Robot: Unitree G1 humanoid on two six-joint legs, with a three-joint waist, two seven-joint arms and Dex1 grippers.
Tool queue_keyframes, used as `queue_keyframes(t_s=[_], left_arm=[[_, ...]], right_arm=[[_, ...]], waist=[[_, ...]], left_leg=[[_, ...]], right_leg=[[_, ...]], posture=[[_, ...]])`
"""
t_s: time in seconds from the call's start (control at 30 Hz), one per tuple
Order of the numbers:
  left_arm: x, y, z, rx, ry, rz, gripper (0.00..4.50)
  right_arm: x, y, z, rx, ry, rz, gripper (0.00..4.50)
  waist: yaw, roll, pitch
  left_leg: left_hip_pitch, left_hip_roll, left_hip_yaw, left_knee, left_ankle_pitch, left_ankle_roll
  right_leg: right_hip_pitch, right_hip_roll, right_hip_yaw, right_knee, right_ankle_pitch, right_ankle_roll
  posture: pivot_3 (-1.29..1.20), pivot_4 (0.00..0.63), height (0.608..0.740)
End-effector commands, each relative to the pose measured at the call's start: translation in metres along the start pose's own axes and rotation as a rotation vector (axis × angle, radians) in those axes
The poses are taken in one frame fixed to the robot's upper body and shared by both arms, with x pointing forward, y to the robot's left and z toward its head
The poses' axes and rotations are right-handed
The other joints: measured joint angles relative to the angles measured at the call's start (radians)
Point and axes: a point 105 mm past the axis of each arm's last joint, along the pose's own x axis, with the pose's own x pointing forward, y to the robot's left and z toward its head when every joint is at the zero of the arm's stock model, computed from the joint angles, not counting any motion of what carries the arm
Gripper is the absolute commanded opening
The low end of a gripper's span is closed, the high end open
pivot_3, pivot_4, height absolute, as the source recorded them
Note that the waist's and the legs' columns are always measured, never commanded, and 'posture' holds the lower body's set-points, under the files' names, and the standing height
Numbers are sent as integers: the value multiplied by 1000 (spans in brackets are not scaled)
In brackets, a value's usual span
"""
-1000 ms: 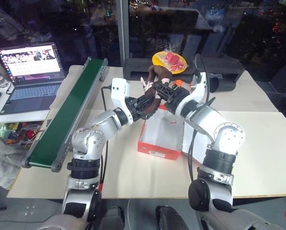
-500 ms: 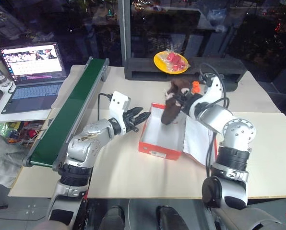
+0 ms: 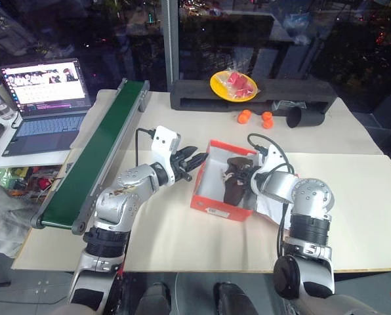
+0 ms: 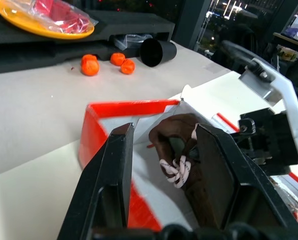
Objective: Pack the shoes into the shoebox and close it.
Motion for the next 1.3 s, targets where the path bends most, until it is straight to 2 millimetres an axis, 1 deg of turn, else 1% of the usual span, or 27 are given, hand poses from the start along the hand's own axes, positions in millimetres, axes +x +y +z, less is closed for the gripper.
queue_keyframes(t_s=[0.03, 0.13, 0.27, 0.4, 0.53, 0.63, 0.67, 0.73, 0.8, 0.83, 0.9, 0.93, 0.97, 1.0, 1.03, 1.1, 1.17, 1.2, 1.23, 1.27, 1.3], left_arm=[[-3, -2, 11, 30, -39, -2, 2138], [-3, 0, 11, 32, -37, 3, 2138], [-5, 8, 14, 43, -50, 40, 2138], [-7, 21, 17, 58, -59, 91, 2138], [-8, 31, 23, 76, -81, 131, 2138], [-12, 51, 31, 96, -122, 236, 2138], [-17, 68, 36, 110, -145, 326, 2138], [-29, 96, 44, 141, -178, 491, 2138], [-42, 119, 47, 183, -183, 640, 2138], [-50, 132, 45, 192, -169, 723, 2138], [-67, 154, 35, 185, -116, 841, 2138], [-77, 165, 26, 184, -71, 883, 2138], [-84, 172, 20, 185, -41, 907, 2138], [-93, 179, 14, 190, -12, 933, 2138], [-98, 184, 9, 191, 15, 944, 2138], [-102, 188, 1, 185, 55, 946, 2138], [-111, 194, -7, 168, 89, 955, 2650], [-114, 195, -9, 161, 92, 943, 2873], [-115, 196, -10, 163, 93, 936, 3134], [-116, 196, -12, 168, 106, 929, 3550], [-117, 196, -13, 169, 116, 922, 3963]], right_arm=[[4, -4, -3, 15, 7, -24, 2766], [1, 2, 7, 1, -38, -20, 3751], [-15, 21, 37, -67, -165, 2, 3751], [-39, 42, 70, -156, -300, 14, 3751], [-55, 55, 89, -234, -385, 15, 3751], [-68, 68, 103, -301, -471, 42, 3751], [-75, 82, 108, -371, -524, 96, 3751], [-90, 110, 109, -499, -616, 237, 3751], [-107, 134, 101, -629, -697, 392, 3751], [-116, 146, 91, -721, -723, 483, 3751], [-127, 159, 54, -930, -685, 666, 3751], [-131, 158, 26, -1034, -622, 778, 3751], [-134, 156, 8, -1096, -574, 852, 3751], [-133, 149, -6, -1141, -524, 895, 3751], [-132, 143, -14, -1165, -499, 919, 3751], [-129, 134, -20, -1186, -476, 927, 3751], [-111, 116, -27, -1213, -434, 872, 3818], [-104, 108, -31, -1210, -409, 855, 4186], [-100, 102, -36, -1210, -390, 849, 4298], [-97, 98, -41, -1217, -369, 852, 4484], [-95, 95, -47, -1222, -357, 857, 4500]], waist=[[0, 0, 0], [0, 0, 0], [0, 1, 1], [-3, 2, 1], [-2, 2, 1], [0, 2, 1], [0, 2, 1], [0, 2, 1], [-5, 2, 1], [-6, 2, 1], [-4, 2, 1], [-3, 2, 1], [-2, 2, 1], [-1, 2, 1], [0, 2, 1], [6, 2, 2], [16, 1, 2], [21, 1, 2], [24, 1, 1], [26, 1, 1], [27, 1, 1]], left_leg=[[0, 0, 0, 0, 0, 0], [0, 0, 0, 0, 0, 0], [-1, 0, 0, 0, 0, 0], [-1, 0, 0, 0, 0, 0], [-1, 0, 0, 0, 0, 0], [-2, 0, 0, 0, 0, 0], [-2, 0, 0, 0, 0, 0], [-2, 0, 0, 0, 0, 0], [-2, 0, 0, 0, 0, 0], [-2, 0, 0, -1, 0, 0], [-2, 0, 0, -2, 0, 0], [-2, 0, -1, -2, 0, 0], [-2, 0, -1, -3, -1, 1], [-2, 1, -2, -3, -1, 1], [-3, 0, -3, -3, -1, 1], [-4, 0, -3, -1, -1, 1], [-5, -1, -3, 1, 0, 0], [-4, -1, -3, 2, 0, 0], [-3, 0, -3, 2, 0, 0], [-2, 0, -3, 1, 0, -1], [-2, 0, -3, 1, 0, -1]], right_leg=[[0, 0, 0, 0, 0, 0], [0, 0, 0, 0, 0, 0], [-1, 0, 0, 0, 0, 0], [-2, 0, 0, 0, 0, 0], [-2, 0, 0, 0, 0, 0], [-2, 0, 0, 0, 0, 0], [-2, 0, 0, 0, 0, 0], [-2, 0, 0, 0, 0, 0], [-3, 0, 0, 0, 0, 0], [-3, 0, 0, 0, 0, 0], [-3, 0, -1, 0, -1, 1], [-3, 0, -1, 0, -1, 1], [-2, 0, -2, 0, -1, 1], [-1, 0, -4, 1, -1, 1], [-1, -1, -5, 1, -1, 1], [-1, -1, -6, 1, -1, 1], [-2, -2, -6, -1, -1, 1], [-1, -2, -7, -1, -1, 1], [-1, -2, -7, -1, -1, 0], [0, -2, -7, -1, -1, 0], [-1, -2, -7, 0, -1, -1]], posture=[[0, 150, 728], [0, 150, 728], [0, 150, 728], [0, 150, 728], [0, 150, 728], [0, 150, 728], [0, 150, 728], [0, 150, 728], [0, 150, 728], [0, 150, 728], [0, 150, 728], [0, 150, 728], [0, 150, 728], [0, 150, 728], [0, 150, 728], [0, 150, 728], [0, 150, 728], [0, 150, 728], [0, 150, 728], [0, 150, 728], [0, 150, 728]])
